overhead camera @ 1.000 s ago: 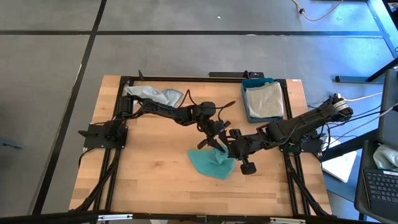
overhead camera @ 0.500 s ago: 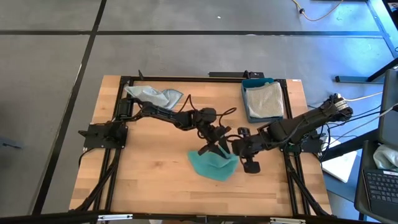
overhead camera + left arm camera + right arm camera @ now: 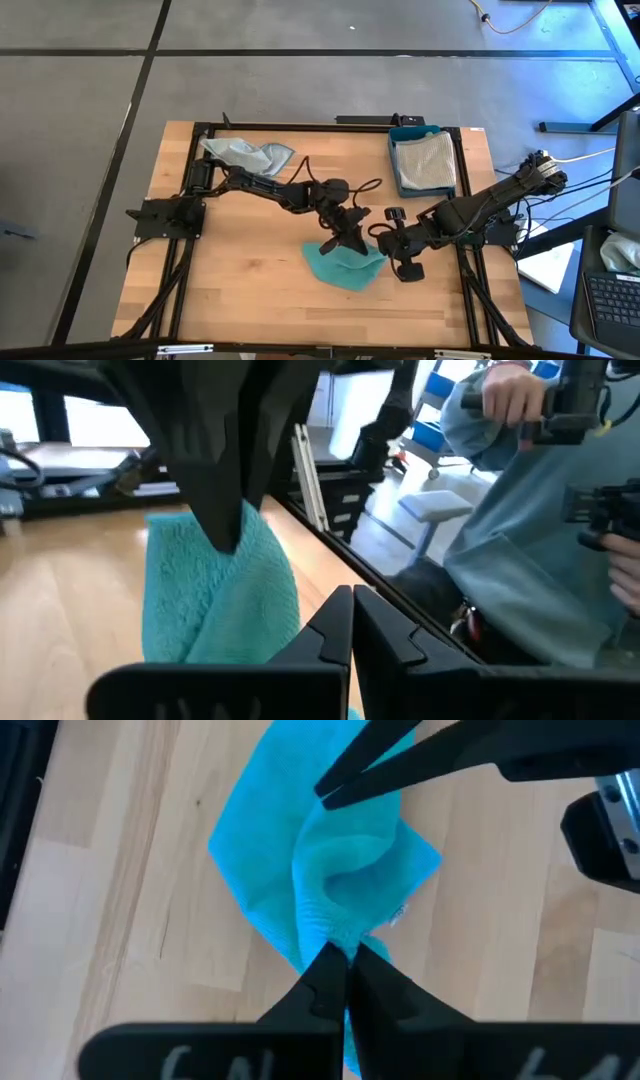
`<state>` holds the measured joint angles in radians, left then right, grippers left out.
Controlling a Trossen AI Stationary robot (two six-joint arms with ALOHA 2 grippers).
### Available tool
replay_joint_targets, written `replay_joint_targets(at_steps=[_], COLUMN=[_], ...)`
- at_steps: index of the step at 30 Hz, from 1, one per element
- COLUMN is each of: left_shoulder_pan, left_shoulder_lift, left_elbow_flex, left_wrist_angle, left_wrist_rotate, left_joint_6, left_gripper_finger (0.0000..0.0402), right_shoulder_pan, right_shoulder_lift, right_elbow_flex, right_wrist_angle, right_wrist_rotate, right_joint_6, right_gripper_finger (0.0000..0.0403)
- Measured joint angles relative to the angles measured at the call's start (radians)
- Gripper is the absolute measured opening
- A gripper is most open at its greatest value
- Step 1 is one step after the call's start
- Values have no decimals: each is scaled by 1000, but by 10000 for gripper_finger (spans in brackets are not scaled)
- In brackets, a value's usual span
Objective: Fold microfiber towels
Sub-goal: Fold the blue microfiber cloth
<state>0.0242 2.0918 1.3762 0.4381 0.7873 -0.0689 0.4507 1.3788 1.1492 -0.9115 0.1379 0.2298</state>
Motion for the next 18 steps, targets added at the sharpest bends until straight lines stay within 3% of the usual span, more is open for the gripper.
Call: replay_joint_targets(at_steps=[6, 11, 15, 18], left_shoulder_pan=[6, 23, 37, 20], left_shoulder_lift=[-12, -26, -27, -28], left_elbow_flex=[-2, 0, -1, 0], left_wrist_angle=[-66, -65, -56, -30], left_wrist_rotate=[78, 40, 65, 16], left_joint_6=[0, 22, 49, 53], left_gripper_finger=[1, 5, 31, 59], right_shoulder_pan=[0, 1, 1, 1], right_shoulder_lift=[0, 0, 0, 0], right_elbow_flex=[0, 0, 0, 0], right_wrist_angle=[1, 24, 43, 45], right_wrist_rotate=[-26, -44, -56, -9], right_joint_6=[4, 21, 4, 3], right_gripper_finger=[7, 7, 7, 7])
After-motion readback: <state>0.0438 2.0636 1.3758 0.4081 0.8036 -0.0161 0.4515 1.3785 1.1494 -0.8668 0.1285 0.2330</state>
